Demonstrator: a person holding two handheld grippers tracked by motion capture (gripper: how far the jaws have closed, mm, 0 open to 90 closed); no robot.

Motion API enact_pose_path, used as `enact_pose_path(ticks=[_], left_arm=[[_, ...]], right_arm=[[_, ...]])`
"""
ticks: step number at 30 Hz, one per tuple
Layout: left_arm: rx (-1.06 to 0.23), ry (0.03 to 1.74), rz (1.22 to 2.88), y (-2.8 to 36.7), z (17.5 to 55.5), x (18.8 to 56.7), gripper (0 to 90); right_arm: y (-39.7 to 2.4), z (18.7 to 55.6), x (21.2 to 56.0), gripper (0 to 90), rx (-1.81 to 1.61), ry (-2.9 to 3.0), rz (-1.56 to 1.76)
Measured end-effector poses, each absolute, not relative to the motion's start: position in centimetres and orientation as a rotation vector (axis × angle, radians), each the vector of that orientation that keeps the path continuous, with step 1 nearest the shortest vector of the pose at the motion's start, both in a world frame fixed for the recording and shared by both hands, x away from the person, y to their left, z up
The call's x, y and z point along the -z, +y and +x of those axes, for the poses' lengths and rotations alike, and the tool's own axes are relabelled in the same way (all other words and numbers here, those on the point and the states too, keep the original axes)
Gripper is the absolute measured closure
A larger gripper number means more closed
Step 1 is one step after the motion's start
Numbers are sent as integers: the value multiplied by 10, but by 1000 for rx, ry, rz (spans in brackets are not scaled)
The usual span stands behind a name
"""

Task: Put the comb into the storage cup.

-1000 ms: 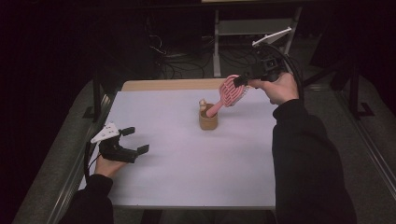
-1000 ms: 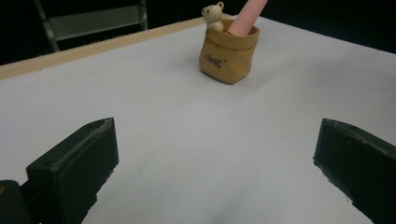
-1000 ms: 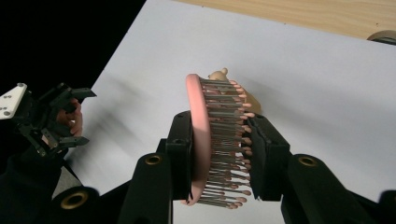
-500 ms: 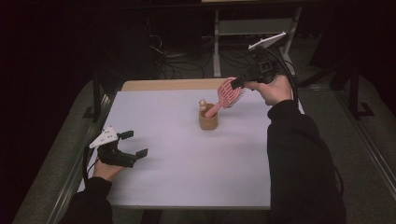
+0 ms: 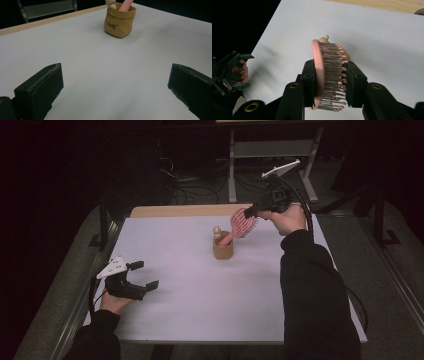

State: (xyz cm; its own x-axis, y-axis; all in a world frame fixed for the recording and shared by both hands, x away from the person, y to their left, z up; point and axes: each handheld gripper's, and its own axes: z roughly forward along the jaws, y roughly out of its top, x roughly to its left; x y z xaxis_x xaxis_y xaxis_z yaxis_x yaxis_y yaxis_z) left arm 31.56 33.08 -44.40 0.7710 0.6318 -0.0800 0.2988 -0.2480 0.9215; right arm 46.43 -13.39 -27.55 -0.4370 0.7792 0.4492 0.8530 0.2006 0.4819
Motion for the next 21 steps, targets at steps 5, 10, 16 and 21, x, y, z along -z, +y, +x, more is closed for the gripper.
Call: enact_pose_path(ticks=[5,10,16,21], left_arm=[[-367,712,1843,331,316,444,0],[-364,707,1843,330,317,445,0],[-364,708,1846,330,318,445,0],[-365,712,1843,330,318,445,0]], right_arm=[[-134,464,282,635,1077,-2328,-1616],[-136,465,284,634,1095,-2315,-1633],[-140,463,286,618,1149,-2300,-1625],[-143,460,285,556,1180,-2315,-1598]])
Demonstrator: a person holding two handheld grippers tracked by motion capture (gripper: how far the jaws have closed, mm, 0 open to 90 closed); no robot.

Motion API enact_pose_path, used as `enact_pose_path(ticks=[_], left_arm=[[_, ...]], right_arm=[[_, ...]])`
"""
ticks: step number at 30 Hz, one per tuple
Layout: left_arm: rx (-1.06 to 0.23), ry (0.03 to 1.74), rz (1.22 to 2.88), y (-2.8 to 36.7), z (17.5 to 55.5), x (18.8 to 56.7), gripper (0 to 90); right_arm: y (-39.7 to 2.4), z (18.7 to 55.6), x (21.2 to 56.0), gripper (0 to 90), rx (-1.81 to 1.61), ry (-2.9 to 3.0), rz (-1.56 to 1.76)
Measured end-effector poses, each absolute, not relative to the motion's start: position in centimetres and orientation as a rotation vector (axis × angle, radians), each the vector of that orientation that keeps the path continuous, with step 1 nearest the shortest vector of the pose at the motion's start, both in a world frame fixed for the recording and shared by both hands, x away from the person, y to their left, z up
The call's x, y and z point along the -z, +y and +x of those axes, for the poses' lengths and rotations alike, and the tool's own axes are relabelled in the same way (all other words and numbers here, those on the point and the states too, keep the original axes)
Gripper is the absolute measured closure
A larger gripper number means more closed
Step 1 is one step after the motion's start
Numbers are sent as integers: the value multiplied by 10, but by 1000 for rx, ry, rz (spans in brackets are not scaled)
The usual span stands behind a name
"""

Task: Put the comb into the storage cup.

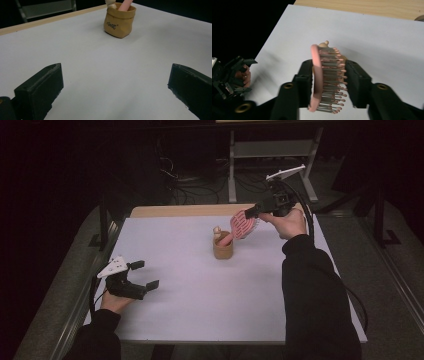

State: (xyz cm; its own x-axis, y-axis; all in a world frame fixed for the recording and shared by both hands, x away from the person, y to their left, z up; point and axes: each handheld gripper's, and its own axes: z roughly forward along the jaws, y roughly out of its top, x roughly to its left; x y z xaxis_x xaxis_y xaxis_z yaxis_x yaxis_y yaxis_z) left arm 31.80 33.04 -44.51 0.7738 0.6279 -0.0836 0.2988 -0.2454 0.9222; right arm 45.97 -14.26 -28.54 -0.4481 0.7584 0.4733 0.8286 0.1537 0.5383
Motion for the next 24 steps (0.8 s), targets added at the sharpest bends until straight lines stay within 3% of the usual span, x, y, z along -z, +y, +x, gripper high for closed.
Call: enact_pose_path(ticks=[7,12,19,24], left_arm=[[-364,710,1853,329,318,446,0],[-349,704,1852,329,317,446,0],[-351,704,1856,329,317,446,0],[-350,706,1854,330,317,446,0]], right_arm=[[-142,455,288,361,1158,-2421,-1540],[-145,450,291,135,1183,-2485,-1511],[-152,446,292,2,1220,-2506,-1490],[-162,440,294,0,1282,-2483,-1485]])
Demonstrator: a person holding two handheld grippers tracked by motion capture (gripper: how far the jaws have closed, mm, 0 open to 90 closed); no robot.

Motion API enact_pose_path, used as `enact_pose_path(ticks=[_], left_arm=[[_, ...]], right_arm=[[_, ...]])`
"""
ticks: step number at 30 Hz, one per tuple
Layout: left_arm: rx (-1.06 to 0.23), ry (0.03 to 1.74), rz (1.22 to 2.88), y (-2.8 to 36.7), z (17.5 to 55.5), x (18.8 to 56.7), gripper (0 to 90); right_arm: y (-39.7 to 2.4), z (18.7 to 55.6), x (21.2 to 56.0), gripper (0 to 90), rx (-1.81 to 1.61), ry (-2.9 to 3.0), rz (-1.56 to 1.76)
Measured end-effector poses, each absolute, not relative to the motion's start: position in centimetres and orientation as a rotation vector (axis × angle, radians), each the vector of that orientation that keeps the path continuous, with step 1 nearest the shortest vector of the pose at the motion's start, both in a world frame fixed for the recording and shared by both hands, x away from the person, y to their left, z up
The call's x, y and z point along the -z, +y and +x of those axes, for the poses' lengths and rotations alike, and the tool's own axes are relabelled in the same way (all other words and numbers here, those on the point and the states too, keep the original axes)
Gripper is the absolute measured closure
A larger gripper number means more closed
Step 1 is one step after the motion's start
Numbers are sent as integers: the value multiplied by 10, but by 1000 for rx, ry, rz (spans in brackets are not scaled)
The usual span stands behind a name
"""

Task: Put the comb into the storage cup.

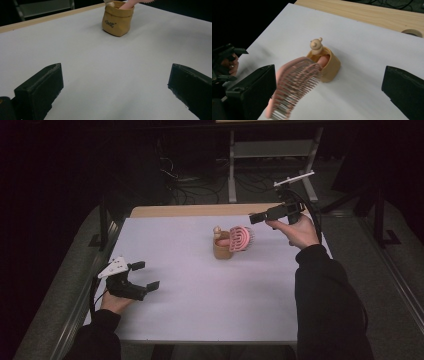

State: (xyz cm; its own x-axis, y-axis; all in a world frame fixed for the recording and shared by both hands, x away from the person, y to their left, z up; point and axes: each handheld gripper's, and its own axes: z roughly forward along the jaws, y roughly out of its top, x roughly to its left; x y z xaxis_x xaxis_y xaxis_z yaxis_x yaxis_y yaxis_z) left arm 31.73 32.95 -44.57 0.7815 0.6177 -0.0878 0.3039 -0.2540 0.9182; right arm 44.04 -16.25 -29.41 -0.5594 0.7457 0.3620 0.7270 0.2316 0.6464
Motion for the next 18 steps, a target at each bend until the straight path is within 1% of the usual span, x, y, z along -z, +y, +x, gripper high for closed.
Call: enact_pose_path(ticks=[7,18], left_arm=[[-348,707,1865,328,318,447,0],[-346,709,1876,327,318,448,0]], right_arm=[[-178,431,299,0,-1328,2414,1430],[-193,421,310,0,-1325,2413,1411]])
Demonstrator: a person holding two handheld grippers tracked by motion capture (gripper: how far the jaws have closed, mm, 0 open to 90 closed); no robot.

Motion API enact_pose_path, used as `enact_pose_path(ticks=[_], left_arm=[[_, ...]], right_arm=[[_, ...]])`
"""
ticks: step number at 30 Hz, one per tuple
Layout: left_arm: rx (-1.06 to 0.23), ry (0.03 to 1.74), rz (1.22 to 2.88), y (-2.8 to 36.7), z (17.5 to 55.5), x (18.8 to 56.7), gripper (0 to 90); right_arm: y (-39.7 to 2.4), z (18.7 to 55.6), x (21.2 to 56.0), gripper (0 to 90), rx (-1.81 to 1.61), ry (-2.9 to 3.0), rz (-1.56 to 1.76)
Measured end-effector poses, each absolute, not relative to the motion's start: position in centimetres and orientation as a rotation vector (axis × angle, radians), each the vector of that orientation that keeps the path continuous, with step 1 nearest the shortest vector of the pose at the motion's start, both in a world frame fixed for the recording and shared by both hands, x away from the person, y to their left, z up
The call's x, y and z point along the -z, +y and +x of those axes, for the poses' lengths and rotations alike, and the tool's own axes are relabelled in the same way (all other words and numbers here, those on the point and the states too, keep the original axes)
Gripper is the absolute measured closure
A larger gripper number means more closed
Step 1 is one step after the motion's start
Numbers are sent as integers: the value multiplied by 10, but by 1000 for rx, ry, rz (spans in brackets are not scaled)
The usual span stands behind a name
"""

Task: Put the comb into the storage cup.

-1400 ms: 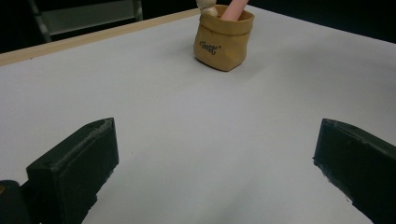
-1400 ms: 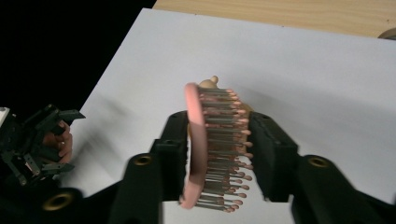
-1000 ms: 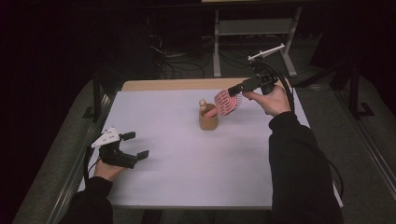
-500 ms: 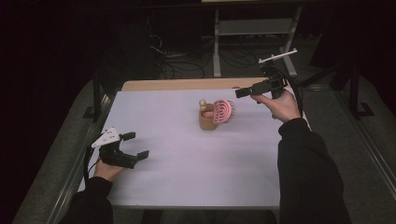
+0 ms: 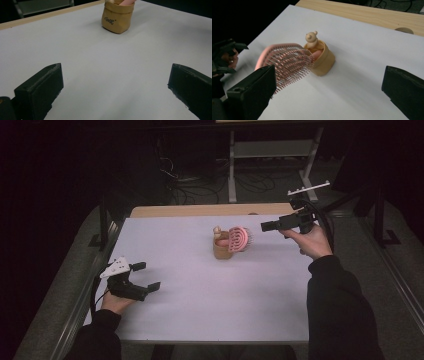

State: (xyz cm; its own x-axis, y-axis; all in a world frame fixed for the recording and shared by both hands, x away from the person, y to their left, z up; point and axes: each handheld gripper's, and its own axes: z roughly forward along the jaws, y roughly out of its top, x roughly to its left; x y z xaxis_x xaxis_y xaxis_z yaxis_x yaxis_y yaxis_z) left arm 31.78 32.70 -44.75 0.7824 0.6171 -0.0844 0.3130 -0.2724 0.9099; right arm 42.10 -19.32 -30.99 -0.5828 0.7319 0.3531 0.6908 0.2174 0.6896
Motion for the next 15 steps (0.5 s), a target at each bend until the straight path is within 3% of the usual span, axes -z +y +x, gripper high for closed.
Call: enact_pose_path(ticks=[15], left_arm=[[-350,703,1861,327,318,446,0]], right_arm=[[-206,403,331,0,-1365,2391,1375]])
